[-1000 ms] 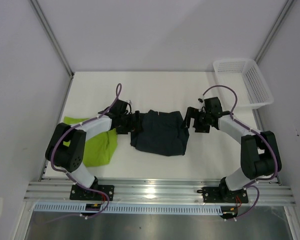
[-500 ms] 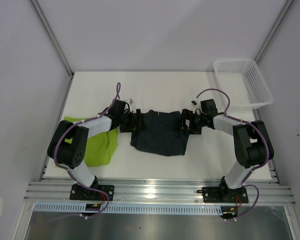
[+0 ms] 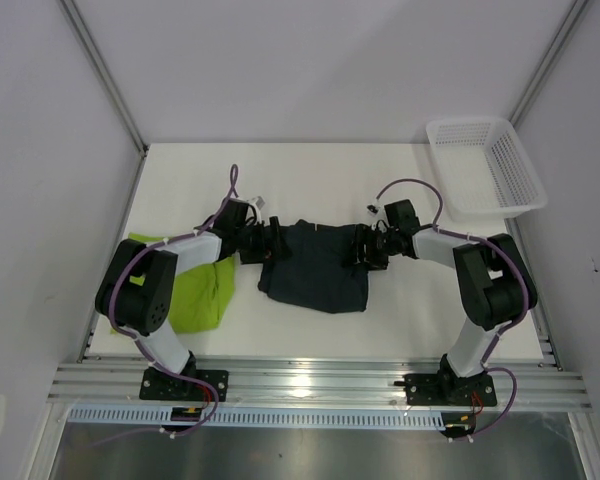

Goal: Fold and stack the shorts
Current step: Neatly place the folded shorts to the corner

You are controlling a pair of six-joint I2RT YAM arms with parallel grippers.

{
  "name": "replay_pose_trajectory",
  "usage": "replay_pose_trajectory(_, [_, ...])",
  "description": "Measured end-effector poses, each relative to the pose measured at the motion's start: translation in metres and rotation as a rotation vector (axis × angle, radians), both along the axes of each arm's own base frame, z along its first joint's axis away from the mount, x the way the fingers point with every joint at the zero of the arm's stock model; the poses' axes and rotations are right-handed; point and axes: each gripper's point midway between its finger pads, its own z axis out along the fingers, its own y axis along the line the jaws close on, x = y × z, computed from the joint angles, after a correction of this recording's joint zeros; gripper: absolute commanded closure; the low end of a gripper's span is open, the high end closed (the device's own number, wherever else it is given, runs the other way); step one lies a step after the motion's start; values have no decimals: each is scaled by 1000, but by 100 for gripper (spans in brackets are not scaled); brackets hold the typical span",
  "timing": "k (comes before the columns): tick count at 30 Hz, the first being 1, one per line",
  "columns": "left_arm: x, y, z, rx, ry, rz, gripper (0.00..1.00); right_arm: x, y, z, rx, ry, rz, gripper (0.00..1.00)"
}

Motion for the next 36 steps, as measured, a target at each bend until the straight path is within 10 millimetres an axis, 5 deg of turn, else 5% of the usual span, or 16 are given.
replay_pose_trajectory(5, [1,2,-3,22,3,20,24,1,5,-3,-27,-4,0,49])
replay_pose_trajectory(8, [-1,2,-8,52,20,26,55,1,9,-6,-46,-6,3,60])
replay_pose_trajectory(13, [-5,-7,-17,98,57,6,83,0,12,-9,-82,-6,-5,75])
replay_pose_trajectory(14, [-4,-9,-17,110,61,0,100,-1,13,-11,-90,-4,-4,83])
replay_pose_trajectory(18, [3,-16,-19,144,67,-17,100,-5,18,-14,-112,3,-5,100])
replay_pose_trajectory(26, [2,-11,-18,180,70,-4,100,-9,26,-9,-136,-12,-25,100])
replay_pose_trajectory(32, [-6,0,6,215,65,14,100,-13,38,31,-104,-86,-36,100])
replay_pose_trajectory(36, [-4,8,46,234,12,36,100,-16,57,63,-69,-140,-18,100])
